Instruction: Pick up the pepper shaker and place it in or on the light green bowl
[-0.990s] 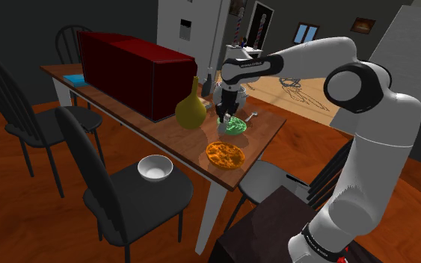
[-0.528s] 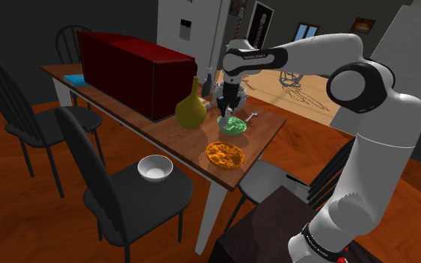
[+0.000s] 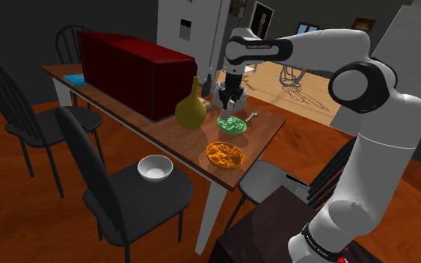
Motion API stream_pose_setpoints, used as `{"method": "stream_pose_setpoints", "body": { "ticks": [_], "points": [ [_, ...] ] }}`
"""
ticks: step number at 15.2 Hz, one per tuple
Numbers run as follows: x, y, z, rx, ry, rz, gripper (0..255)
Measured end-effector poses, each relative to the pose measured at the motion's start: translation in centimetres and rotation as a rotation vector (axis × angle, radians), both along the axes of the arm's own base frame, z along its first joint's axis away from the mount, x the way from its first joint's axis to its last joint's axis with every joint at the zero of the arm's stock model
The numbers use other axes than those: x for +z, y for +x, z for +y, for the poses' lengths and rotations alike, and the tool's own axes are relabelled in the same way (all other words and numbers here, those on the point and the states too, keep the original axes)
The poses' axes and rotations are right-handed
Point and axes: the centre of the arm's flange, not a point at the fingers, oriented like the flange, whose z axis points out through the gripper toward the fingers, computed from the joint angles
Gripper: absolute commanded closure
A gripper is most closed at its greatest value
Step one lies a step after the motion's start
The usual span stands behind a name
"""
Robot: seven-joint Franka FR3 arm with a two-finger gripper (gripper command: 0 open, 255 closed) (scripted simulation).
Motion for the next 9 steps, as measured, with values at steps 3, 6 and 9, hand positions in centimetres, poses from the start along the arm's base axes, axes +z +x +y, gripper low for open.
{"method": "stream_pose_setpoints", "body": {
  "ticks": [3,6,9],
  "points": [
    [0.9,1.0,-2.6,-0.001,0.0,0.0,255],
    [1.2,2.6,-6.0,-0.001,0.0,0.001,255],
    [2.0,3.8,-9.7,-0.001,0.0,0.0,255]
  ]
}}
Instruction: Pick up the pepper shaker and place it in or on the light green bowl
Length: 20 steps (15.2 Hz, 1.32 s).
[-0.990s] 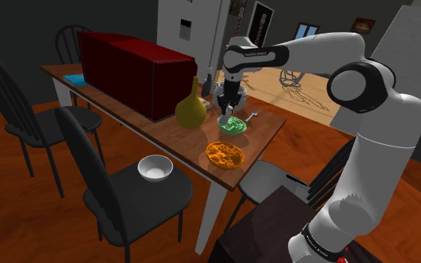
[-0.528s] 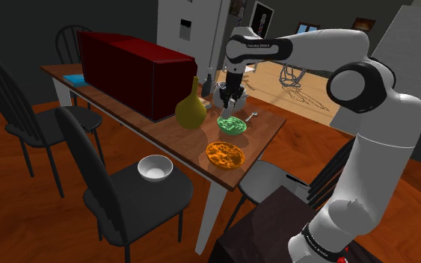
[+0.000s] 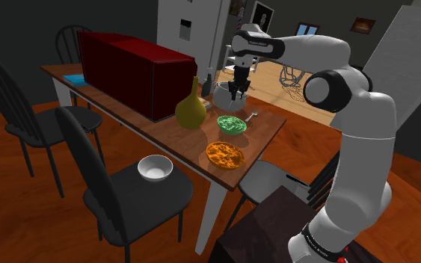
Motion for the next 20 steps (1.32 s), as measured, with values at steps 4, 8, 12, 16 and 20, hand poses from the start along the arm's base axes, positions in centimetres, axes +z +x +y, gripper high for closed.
{"method": "stream_pose_setpoints", "body": {
  "ticks": [4,8,12,16,20],
  "points": [
    [0.3,1.7,-4.5,-0.001,0.0,0.001,255],
    [-1.3,1.9,-4.8,0.001,0.0,0.001,255],
    [-3.5,2.0,-5.1,0.001,0.0,0.001,255],
    [-5.6,2.0,-5.1,0.001,0.0,0.001,255],
    [-7.7,2.0,-5.1,0.001,0.0,0.001,255]
  ]
}}
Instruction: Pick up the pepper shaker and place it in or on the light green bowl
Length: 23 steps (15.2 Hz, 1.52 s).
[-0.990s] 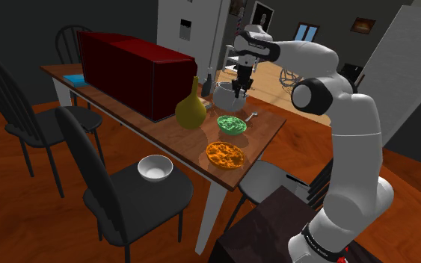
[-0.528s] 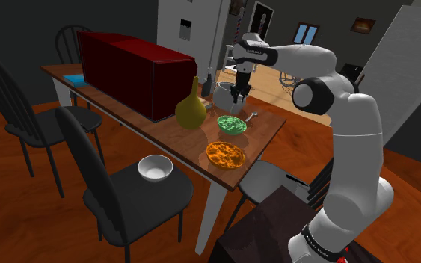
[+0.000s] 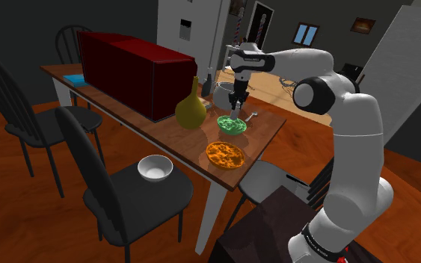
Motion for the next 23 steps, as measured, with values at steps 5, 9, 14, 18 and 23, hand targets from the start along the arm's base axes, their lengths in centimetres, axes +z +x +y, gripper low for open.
{"method": "stream_pose_setpoints", "body": {
  "ticks": [5,9,14,18,23],
  "points": [
    [-0.9,0.0,0.1,0.0,0.0,0.0,255],
    [-0.9,0.0,0.1,0.0,0.0,0.0,0],
    [-0.9,0.0,0.1,0.0,0.0,0.0,0],
    [2.9,0.3,0.3,0.0,0.0,-0.002,0],
    [4.0,0.4,0.2,0.0,0.0,-0.001,0]
  ]
}}
